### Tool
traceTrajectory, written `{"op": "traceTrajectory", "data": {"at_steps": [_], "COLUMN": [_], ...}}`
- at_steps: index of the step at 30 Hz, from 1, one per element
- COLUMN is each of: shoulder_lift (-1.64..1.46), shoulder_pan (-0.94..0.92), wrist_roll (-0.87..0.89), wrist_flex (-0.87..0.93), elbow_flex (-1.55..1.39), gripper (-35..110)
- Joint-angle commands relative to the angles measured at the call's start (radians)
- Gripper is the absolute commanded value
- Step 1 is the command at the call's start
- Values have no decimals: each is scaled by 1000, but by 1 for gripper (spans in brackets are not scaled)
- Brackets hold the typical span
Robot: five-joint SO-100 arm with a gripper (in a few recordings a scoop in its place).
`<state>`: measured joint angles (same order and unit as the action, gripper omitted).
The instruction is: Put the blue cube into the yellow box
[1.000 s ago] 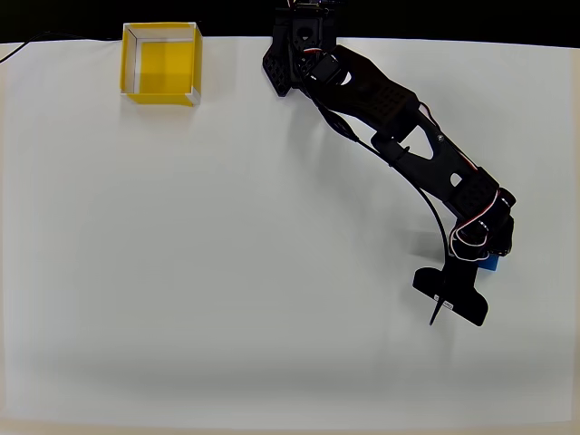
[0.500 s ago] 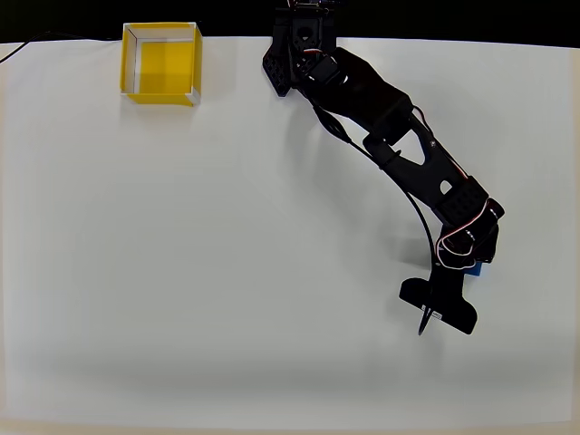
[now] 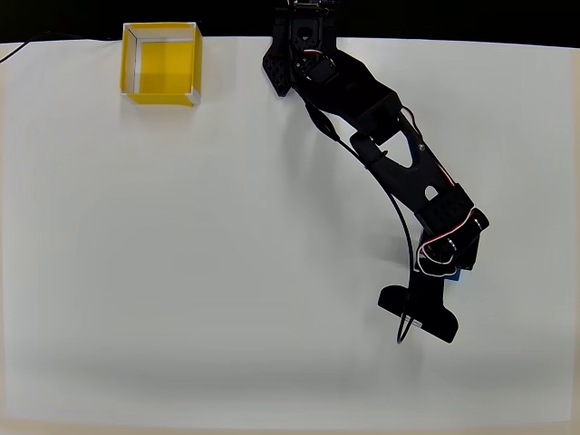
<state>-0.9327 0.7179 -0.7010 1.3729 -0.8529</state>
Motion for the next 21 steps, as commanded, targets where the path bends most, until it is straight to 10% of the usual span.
{"op": "traceTrajectory", "data": {"at_steps": [1, 21], "shoulder_lift": [-302, -673], "shoulder_pan": [-2, -336], "wrist_roll": [-44, -295], "wrist_flex": [32, -8], "elbow_flex": [6, -100], "gripper": [7, 7]}}
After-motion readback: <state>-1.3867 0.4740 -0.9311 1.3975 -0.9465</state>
